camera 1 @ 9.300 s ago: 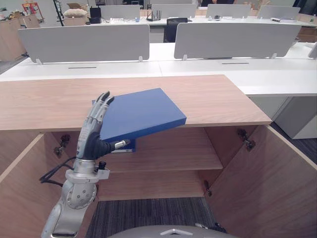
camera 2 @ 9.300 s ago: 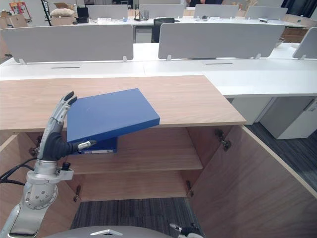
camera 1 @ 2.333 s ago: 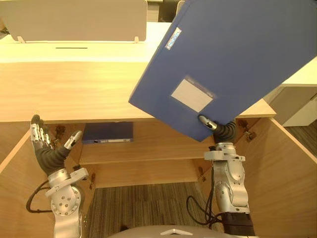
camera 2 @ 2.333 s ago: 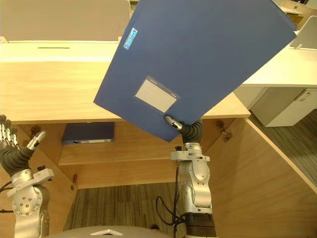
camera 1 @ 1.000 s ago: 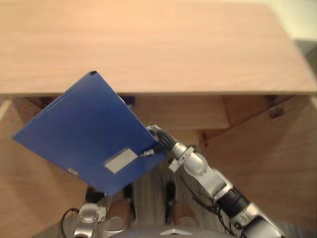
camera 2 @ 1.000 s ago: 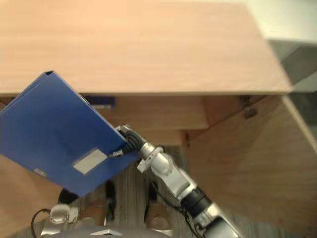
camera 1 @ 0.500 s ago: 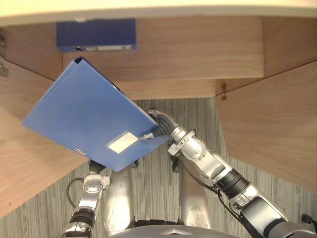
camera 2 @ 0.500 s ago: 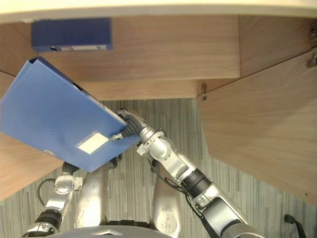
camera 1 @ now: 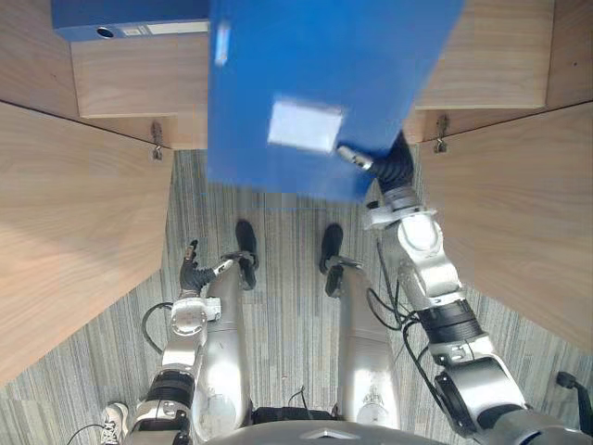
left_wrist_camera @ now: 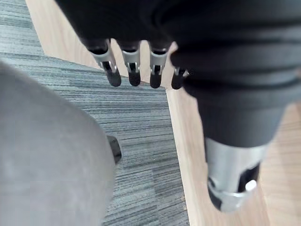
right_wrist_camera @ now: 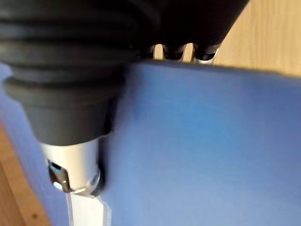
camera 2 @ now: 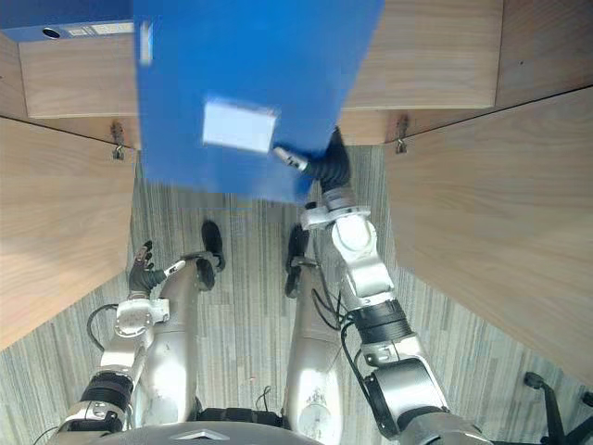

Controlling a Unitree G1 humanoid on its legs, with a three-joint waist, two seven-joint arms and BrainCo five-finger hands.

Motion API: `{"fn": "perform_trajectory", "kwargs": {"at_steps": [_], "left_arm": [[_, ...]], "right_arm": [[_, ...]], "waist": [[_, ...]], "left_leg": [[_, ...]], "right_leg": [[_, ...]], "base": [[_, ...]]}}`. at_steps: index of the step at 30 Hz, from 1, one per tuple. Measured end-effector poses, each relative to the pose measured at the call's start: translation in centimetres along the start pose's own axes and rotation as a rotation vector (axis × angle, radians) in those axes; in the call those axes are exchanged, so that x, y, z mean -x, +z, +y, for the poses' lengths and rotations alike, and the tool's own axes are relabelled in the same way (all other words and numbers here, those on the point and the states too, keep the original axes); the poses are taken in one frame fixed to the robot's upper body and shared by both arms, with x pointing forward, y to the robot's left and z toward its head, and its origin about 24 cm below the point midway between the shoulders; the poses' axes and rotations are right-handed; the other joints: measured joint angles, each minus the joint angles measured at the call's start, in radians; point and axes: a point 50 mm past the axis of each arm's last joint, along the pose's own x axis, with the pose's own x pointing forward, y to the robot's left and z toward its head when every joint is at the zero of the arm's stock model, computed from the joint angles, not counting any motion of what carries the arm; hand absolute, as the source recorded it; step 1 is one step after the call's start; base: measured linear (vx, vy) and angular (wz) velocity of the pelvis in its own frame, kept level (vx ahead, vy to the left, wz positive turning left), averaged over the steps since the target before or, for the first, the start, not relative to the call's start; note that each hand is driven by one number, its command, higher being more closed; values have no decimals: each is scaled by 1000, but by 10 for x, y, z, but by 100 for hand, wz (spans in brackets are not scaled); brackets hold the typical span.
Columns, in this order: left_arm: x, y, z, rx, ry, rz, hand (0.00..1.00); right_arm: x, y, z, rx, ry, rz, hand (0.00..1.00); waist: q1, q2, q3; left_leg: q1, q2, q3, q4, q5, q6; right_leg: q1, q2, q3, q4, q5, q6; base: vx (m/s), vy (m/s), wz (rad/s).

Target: Walk over to the cabinet, pick up the folder, carry it to the office cabinet, place the folder inside the office cabinet, then close the office cabinet door

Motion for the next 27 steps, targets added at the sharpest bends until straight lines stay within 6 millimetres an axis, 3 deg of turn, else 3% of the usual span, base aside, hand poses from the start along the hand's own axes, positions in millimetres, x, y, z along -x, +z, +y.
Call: {"fn": "perform_trajectory", "kwargs": {"at_steps": [13,18,27], "left_arm": [[-3,7,-6,76,18,-9,0],[-3,7,-6,97,31,-2,0],[-4,6,-10,127,87,28,0]], "right_arm": [[-48,10,-63,-377,-430,-20,100],[-65,12,-64,-449,-499,8,100],[-79,22,-55,-641,-637,-3,100]], "waist": [[3,1,-1],[3,1,-2],[-4,2,-3]], "left_leg": [[-21,-7,-8,-24,8,2],[-20,-14,-10,-54,29,0],[-21,-27,-21,-120,76,-2]], "right_leg": [[-13,-10,-23,-15,-2,-3],[-9,-14,-35,-43,13,-4],[-8,-19,-57,-80,39,-16]], "base": [[25,-11,3],[20,0,3],[-10,-17,6]]}}
